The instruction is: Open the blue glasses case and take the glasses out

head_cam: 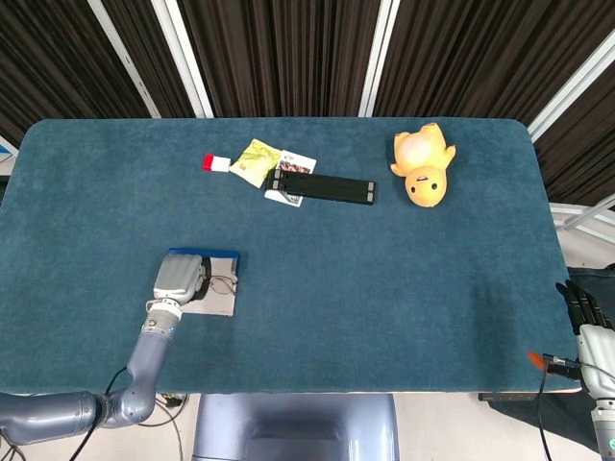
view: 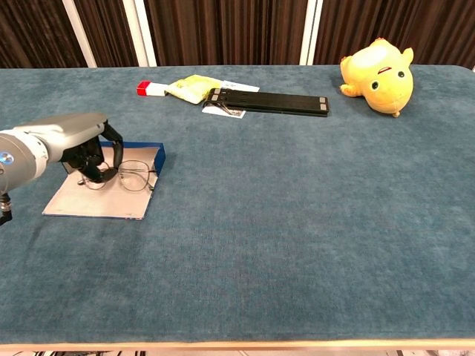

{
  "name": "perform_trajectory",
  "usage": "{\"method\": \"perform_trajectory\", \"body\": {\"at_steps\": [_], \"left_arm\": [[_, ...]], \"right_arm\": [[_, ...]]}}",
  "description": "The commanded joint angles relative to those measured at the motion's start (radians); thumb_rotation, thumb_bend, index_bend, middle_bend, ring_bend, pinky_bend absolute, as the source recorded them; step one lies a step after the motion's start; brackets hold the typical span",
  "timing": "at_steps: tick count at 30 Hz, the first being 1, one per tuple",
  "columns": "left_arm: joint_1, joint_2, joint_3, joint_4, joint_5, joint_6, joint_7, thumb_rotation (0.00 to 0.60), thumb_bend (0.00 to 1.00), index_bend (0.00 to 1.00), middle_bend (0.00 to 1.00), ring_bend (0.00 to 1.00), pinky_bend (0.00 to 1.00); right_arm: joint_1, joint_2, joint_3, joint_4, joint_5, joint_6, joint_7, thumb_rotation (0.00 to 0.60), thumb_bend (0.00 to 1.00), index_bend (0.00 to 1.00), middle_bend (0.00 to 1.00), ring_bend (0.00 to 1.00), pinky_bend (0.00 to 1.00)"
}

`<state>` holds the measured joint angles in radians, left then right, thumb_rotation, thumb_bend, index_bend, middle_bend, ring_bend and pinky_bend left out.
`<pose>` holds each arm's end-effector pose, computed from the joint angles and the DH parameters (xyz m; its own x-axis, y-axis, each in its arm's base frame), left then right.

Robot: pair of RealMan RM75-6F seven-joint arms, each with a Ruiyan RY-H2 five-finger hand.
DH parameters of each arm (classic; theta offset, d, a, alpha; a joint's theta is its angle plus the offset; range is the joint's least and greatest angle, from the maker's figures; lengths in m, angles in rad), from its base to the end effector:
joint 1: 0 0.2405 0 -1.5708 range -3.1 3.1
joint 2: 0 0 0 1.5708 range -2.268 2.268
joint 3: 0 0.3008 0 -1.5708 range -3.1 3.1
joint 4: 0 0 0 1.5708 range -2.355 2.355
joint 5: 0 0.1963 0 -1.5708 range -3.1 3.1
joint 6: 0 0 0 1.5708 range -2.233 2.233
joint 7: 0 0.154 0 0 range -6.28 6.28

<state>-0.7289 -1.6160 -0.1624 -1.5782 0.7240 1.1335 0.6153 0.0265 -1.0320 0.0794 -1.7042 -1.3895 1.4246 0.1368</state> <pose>-0.2034 0.3607 -0.0214 0.4145 0.3445 0.8423 0.9086 -0.1039 -0.4046 -0.3587 -0.1764 0.2155 0.2436 -0.0352 0.9692 -0.9573 0.1514 0.2461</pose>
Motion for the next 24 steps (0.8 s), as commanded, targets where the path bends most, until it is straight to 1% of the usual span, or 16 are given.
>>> {"method": "perform_trajectory", "body": {"at_steps": [1,5,8,13,16,19,21,24], "left_arm": [[-0.008,0.006,-0.002,-0.058,0.016,0.006,0.017,0.6,0.53,0.63,1.0,0.92,0.96],[-0.025,-0.009,-0.007,-0.101,0.024,0.006,0.036,0.6,0.53,0.63,1.0,0.92,0.96],[-0.043,-0.037,-0.016,-0.108,0.021,0.007,0.055,0.6,0.53,0.63,1.0,0.92,0.96],[-0.083,-0.11,-0.044,-0.071,0.001,0.005,0.081,0.6,0.53,0.62,1.0,0.92,0.96],[-0.11,-0.157,-0.066,-0.032,-0.015,0.002,0.096,0.6,0.52,0.59,1.0,0.92,0.96],[-0.135,-0.197,-0.084,0.006,-0.034,0.0,0.113,0.6,0.44,0.52,1.0,0.92,0.96],[-0.144,-0.212,-0.091,0.022,-0.044,-0.001,0.119,0.6,0.35,0.45,1.0,0.91,0.96],[-0.15,-0.224,-0.098,0.03,-0.05,0.001,0.119,0.6,0.26,0.4,1.0,0.91,0.96]], "right_arm": [[0.0,0.0,0.0,0.0,0.0,0.0,0.0,0.6,0.16,0.0,0.0,0.0,0.2],[0.0,0.0,0.0,0.0,-0.001,0.0,0.001,0.6,0.16,0.0,0.0,0.0,0.2],[0.0,0.001,0.0,0.0,-0.001,0.0,0.002,0.6,0.16,0.0,0.0,0.0,0.2],[0.0,0.001,0.0,0.001,-0.001,0.0,0.002,0.6,0.16,0.0,0.0,0.0,0.2],[0.0,0.001,0.0,0.001,0.0,0.0,0.002,0.6,0.16,0.0,0.0,0.0,0.2],[-0.001,0.001,0.0,0.0,0.001,0.001,0.001,0.6,0.16,0.0,0.0,0.0,0.2],[-0.001,0.001,0.0,0.001,0.001,0.002,0.0,0.6,0.16,0.0,0.0,0.0,0.2],[-0.002,0.001,0.0,0.001,0.001,0.003,-0.001,0.6,0.16,0.0,0.0,0.0,0.2]]}}
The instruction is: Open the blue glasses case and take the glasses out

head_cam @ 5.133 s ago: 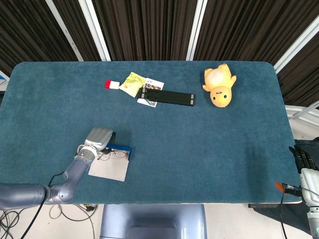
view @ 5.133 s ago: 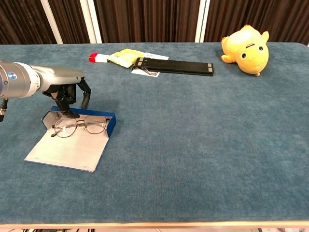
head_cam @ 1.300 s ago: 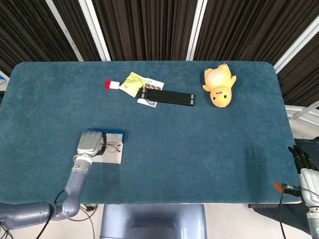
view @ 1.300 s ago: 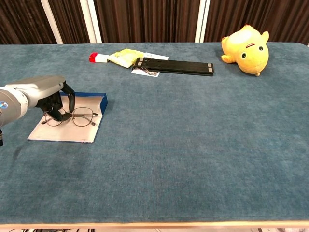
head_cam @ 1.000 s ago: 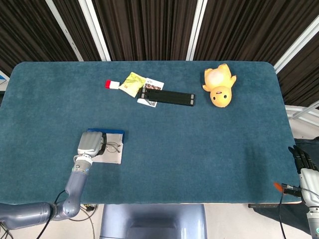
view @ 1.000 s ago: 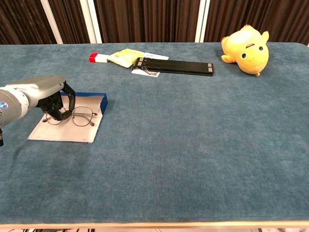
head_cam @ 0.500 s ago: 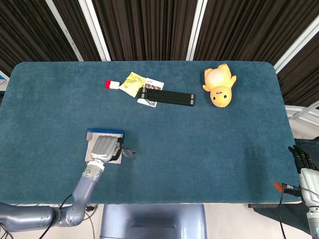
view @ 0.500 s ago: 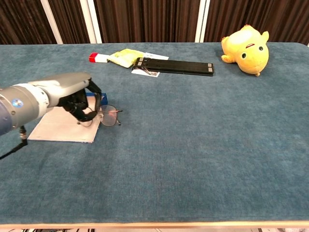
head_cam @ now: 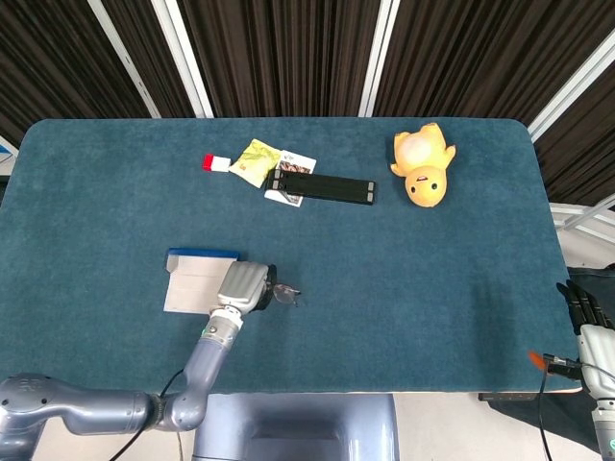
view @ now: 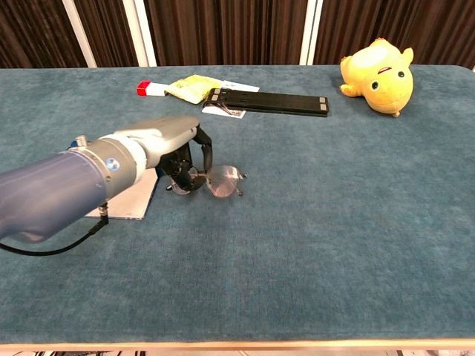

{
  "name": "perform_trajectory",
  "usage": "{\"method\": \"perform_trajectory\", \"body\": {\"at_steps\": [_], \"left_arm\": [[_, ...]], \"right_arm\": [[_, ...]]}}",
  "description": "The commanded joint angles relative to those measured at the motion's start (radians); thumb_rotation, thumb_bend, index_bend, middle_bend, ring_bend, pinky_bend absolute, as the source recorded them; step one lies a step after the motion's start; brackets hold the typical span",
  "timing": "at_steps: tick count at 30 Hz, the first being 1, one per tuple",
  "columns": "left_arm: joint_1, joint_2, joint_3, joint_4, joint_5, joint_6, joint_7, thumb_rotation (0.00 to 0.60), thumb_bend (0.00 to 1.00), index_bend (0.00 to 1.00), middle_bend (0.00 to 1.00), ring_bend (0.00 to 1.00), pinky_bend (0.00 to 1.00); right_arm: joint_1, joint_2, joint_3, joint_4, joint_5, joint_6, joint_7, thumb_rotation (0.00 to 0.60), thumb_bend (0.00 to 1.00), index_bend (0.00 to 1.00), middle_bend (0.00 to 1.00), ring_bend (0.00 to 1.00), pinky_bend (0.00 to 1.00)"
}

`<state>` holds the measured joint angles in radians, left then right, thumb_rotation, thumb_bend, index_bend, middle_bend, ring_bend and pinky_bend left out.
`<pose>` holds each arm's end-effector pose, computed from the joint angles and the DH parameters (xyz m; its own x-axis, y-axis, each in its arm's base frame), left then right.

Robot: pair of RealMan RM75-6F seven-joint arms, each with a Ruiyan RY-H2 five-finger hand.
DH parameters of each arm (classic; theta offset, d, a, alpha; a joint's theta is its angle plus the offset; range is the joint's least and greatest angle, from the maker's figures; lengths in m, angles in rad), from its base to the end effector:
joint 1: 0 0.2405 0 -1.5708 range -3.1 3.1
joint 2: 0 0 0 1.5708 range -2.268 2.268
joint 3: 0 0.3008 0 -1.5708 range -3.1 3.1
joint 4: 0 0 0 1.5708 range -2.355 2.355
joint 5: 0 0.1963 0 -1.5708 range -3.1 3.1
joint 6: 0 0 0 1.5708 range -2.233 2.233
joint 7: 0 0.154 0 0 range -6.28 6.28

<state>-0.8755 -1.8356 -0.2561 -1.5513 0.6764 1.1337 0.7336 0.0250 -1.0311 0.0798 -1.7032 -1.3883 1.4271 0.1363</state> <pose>-0.1027 0.3576 -0.0888 0.3804 0.3651 0.8497 0.9193 -0.2500 -0.3041 -0.3592 -0.1760 0.2164 0.2461 -0.0325 0.9687 -0.9565 0.1536 0.2482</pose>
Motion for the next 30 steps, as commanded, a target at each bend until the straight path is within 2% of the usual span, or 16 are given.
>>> {"method": "perform_trajectory", "body": {"at_steps": [1,6,9,13,16,19,23,24,27,30], "left_arm": [[-0.003,-0.005,-0.004,0.002,0.0,0.003,-0.001,0.6,0.25,0.39,1.0,0.91,0.96],[0.012,0.021,0.003,-0.036,0.03,0.02,-0.02,0.6,0.22,0.35,1.0,0.91,0.96],[0.041,0.062,0.018,-0.096,0.072,0.048,-0.049,0.6,0.22,0.35,1.0,0.9,0.96],[0.113,0.159,0.069,-0.191,0.176,0.115,-0.106,0.6,0.22,0.35,0.97,0.86,0.92],[0.171,0.236,0.111,-0.239,0.245,0.166,-0.15,0.6,0.22,0.34,0.84,0.73,0.82],[0.248,0.346,0.178,-0.283,0.326,0.226,-0.201,0.6,0.22,0.3,0.63,0.54,0.66],[0.357,0.481,0.286,-0.313,0.423,0.317,-0.243,0.6,0.22,0.16,0.32,0.24,0.38],[0.385,0.511,0.313,-0.315,0.443,0.34,-0.257,0.6,0.22,0.11,0.2,0.14,0.28],[0.461,0.591,0.385,-0.311,0.501,0.387,-0.32,0.6,0.21,0.04,0.06,0.03,0.14],[0.52,0.648,0.43,-0.295,0.533,0.415,-0.38,0.6,0.21,0.02,0.02,0.01,0.06]], "right_arm": [[0.0,0.0,0.0,0.0,0.0,0.0,-0.001,0.6,0.16,0.0,0.0,0.0,0.2],[-0.001,0.0,0.0,-0.001,-0.002,0.003,-0.001,0.6,0.16,0.0,0.0,0.0,0.2],[-0.002,0.0,-0.001,-0.001,-0.004,0.005,-0.002,0.6,0.16,0.0,0.0,0.0,0.2],[-0.003,-0.001,-0.001,0.001,-0.005,0.008,-0.005,0.6,0.16,0.0,0.0,0.0,0.2],[-0.003,-0.001,-0.001,0.003,-0.006,0.01,-0.007,0.6,0.16,0.0,0.0,0.0,0.2],[-0.003,-0.003,-0.001,0.006,-0.009,0.012,-0.014,0.6,0.16,0.0,0.0,0.0,0.2],[-0.002,-0.005,-0.002,0.009,-0.026,0.021,-0.003,0.6,0.16,0.0,0.0,0.0,0.2],[-0.003,-0.006,-0.003,0.013,-0.033,0.025,-0.005,0.6,0.16,0.0,0.0,0.0,0.2],[-0.004,-0.009,-0.008,0.023,-0.043,0.029,-0.012,0.6,0.16,0.0,0.0,0.0,0.2],[-0.005,-0.011,-0.007,0.025,-0.044,0.034,-0.018,0.6,0.16,0.0,0.0,0.0,0.2]]}}
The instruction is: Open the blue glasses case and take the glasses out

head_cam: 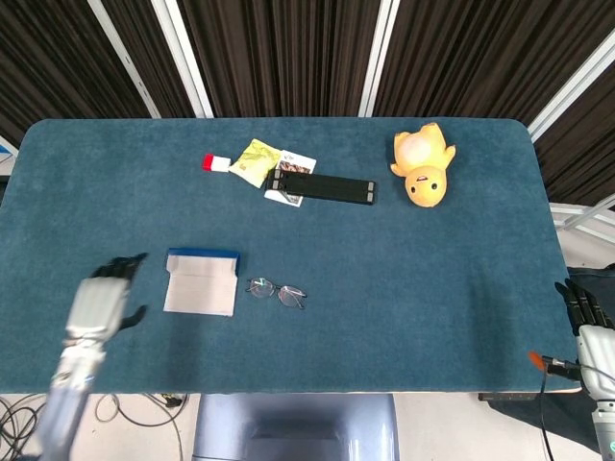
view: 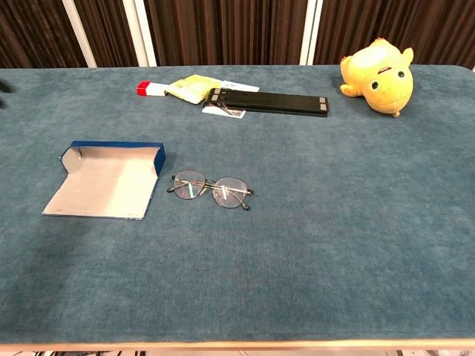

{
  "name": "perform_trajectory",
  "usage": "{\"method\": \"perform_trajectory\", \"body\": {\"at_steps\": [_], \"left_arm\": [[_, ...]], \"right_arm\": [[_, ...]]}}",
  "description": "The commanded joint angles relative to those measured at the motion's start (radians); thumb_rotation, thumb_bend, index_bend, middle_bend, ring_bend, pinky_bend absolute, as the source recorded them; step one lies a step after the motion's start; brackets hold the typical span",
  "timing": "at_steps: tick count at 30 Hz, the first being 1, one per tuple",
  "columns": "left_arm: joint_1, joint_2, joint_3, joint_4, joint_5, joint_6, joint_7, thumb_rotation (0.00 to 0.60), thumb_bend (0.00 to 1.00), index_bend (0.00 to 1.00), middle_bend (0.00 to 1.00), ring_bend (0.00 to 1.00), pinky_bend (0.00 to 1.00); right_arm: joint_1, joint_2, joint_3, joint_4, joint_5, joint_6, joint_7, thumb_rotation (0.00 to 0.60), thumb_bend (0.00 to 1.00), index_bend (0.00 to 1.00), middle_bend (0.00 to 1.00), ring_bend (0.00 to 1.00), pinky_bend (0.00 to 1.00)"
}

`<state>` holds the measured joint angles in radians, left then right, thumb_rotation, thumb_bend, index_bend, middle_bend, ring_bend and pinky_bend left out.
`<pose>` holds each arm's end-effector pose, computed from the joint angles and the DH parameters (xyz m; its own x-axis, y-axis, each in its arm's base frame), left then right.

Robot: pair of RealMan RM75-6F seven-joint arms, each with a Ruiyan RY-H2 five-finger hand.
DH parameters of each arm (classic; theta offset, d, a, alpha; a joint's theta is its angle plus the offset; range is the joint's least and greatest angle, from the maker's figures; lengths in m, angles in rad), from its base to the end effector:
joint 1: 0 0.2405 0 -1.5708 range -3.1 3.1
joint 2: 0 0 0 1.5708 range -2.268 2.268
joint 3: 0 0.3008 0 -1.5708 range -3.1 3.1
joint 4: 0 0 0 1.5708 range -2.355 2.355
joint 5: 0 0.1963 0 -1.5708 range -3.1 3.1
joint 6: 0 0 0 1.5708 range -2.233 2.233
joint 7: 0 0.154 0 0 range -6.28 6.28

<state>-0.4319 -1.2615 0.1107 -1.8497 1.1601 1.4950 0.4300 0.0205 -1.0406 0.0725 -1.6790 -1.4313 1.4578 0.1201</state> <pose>-0.2770 0.2554 0.1125 0.4787 0.1485 0.8654 0.8778 -0.0594 -0.4754 -0.3571 -0.1740 0.2164 0.2842 -0.0181 0.9586 -0.9518 0.1153 0.2844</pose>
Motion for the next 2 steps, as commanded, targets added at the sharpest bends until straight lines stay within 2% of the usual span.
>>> {"method": "perform_trajectory", "body": {"at_steps": [1,2], "left_arm": [[0.09,0.086,0.072,0.005,0.054,0.057,-0.093,0.6,0.2,0.01,0.01,0.0,0.05],[0.104,0.098,0.08,0.008,0.06,0.063,-0.111,0.6,0.2,0.01,0.0,0.0,0.04]], "right_arm": [[-0.001,-0.002,0.0,0.002,-0.001,0.005,-0.004,0.6,0.16,0.0,0.0,0.0,0.2],[-0.002,-0.002,-0.001,0.003,-0.003,0.006,-0.005,0.6,0.16,0.0,0.0,0.0,0.2]]}}
